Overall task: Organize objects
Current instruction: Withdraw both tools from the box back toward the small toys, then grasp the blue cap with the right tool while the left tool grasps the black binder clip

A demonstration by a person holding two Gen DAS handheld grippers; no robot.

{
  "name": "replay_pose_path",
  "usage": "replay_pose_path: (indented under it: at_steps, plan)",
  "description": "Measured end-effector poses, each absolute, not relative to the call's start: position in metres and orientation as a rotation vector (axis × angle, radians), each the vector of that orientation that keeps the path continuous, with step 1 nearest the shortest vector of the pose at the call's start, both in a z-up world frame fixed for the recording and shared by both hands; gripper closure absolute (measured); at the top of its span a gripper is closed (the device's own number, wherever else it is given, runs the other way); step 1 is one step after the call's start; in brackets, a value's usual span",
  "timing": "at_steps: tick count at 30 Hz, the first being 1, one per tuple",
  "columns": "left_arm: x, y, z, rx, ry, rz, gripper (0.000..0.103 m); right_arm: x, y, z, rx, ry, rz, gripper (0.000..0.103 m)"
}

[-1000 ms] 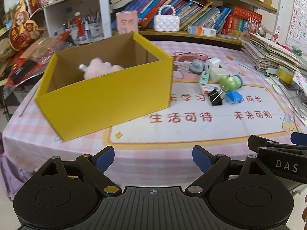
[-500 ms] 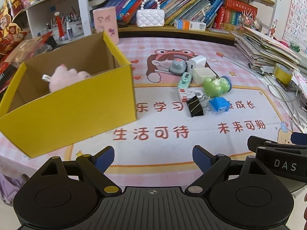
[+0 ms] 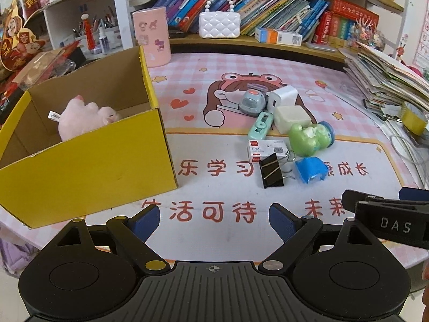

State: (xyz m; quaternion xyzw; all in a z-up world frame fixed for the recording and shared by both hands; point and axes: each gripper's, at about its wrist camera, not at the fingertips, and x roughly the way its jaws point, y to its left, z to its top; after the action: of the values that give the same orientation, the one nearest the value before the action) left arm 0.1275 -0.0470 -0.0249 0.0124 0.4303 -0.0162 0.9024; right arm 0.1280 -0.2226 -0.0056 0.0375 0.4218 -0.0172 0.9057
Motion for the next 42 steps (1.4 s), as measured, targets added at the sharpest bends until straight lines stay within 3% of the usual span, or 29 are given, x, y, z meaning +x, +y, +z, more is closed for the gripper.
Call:
replay_pose_path:
  at_steps: [13,20,30,42]
  plan:
    - [0.142,-0.066,-0.033,0.023,0.934,-0.031,0.013,0.159,-0.24,-0.012,0.1,0.883,0.011,0.009]
    - [0.148,-0.074,-0.037,0.019,0.955,-0.035,0.013,0.17,-0.249,-0.013,0.13,0.874,0.037,0.021]
    - [0.157,-0.081,-0.042,0.03,0.966,-0.038,0.014,0.195,-0.238,-0.019,0.14,0.903,0.167,0.024]
    - [0.167,-0.074,-0.045,0.018,0.993,0.007,0.014,0.226,-0.217,-0.043,0.084,1.009,0.269,0.059]
